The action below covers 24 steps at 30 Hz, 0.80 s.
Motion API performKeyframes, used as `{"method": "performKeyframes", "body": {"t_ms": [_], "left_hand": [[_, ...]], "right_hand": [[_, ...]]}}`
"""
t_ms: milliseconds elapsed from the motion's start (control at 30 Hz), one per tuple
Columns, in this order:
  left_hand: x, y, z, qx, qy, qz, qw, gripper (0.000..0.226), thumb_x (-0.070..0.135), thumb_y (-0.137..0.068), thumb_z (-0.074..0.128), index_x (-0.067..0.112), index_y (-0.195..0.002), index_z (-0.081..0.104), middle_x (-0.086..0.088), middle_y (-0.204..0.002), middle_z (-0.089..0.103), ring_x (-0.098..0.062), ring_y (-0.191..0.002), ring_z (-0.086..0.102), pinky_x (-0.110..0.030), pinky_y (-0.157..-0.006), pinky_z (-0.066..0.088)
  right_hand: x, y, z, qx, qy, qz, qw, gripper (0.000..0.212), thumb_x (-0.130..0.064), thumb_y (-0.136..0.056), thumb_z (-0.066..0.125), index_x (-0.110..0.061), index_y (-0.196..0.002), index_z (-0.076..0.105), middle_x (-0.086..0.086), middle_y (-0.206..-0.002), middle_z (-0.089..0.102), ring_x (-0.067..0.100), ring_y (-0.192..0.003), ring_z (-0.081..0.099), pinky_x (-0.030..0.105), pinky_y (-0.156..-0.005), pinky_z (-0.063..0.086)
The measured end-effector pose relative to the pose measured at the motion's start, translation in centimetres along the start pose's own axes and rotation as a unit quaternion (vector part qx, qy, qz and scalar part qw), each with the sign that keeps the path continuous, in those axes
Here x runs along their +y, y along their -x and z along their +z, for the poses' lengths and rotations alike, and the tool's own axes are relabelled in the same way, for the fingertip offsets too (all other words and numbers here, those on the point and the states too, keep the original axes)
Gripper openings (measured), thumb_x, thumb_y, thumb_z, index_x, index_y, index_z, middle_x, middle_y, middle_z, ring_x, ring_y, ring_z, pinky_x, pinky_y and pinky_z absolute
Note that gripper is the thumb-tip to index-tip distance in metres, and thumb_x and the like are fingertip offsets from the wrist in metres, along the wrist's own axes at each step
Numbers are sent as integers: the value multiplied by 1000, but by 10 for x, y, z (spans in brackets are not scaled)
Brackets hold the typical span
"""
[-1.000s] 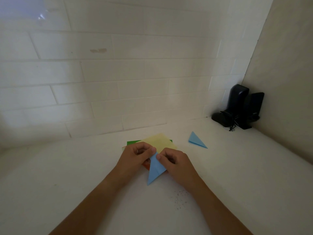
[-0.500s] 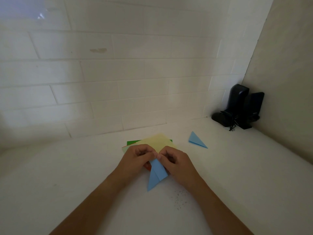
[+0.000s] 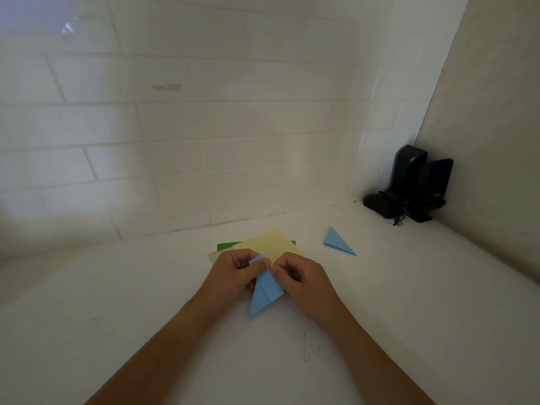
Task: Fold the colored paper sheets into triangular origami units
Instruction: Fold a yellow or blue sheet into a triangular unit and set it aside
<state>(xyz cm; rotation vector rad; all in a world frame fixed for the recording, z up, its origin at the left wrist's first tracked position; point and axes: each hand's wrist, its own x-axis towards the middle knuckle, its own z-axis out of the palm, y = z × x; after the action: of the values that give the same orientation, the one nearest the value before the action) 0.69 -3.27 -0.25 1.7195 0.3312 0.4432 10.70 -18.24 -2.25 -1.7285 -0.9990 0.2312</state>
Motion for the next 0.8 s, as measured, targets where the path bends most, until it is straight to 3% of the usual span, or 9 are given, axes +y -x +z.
{"method": "performKeyframes", "body": {"t_ms": [133,300,567,700,800], "left_hand": [[0,1,-2,8,-24,25,999,19,10,-98,68,-2,-83,73,4,-69,70,-5,-61,65,-16,-58,50],[-3,-3,-7,50,-9,20,999,19,12,-97,70,1,-82,73,-2,-70,70,-14,-65,66,-24,-59,51],[-5,-4,-9,78,13,24,997,20,13,-98,69,-1,-84,70,-5,-71,69,-20,-70,67,-39,-67,55],[-7,-4,-8,86,9,32,996,20,14,-98,69,-1,-84,71,-7,-74,71,-22,-71,69,-43,-68,57],[-8,-5,-9,87,9,30,996,19,15,-98,69,0,-87,72,-8,-76,71,-22,-72,69,-44,-69,58]], "right_hand": [[-1,-1,1,2,1,-2,1000,21,-18,-100,64,-14,-80,62,4,-71,58,5,-63,46,19,-59,38],[-3,0,0,-13,-12,21,1000,19,-18,-100,62,-13,-81,64,11,-66,59,13,-59,49,27,-59,41],[-5,1,0,-15,6,26,1000,20,-16,-100,59,-11,-80,59,9,-64,56,11,-57,45,23,-56,39],[-3,0,1,-18,23,25,999,21,-20,-102,57,-14,-82,57,1,-63,51,11,-58,41,28,-57,36],[-5,1,1,-17,16,25,999,21,-19,-102,56,-13,-82,56,6,-64,52,11,-59,42,28,-58,37]]}}
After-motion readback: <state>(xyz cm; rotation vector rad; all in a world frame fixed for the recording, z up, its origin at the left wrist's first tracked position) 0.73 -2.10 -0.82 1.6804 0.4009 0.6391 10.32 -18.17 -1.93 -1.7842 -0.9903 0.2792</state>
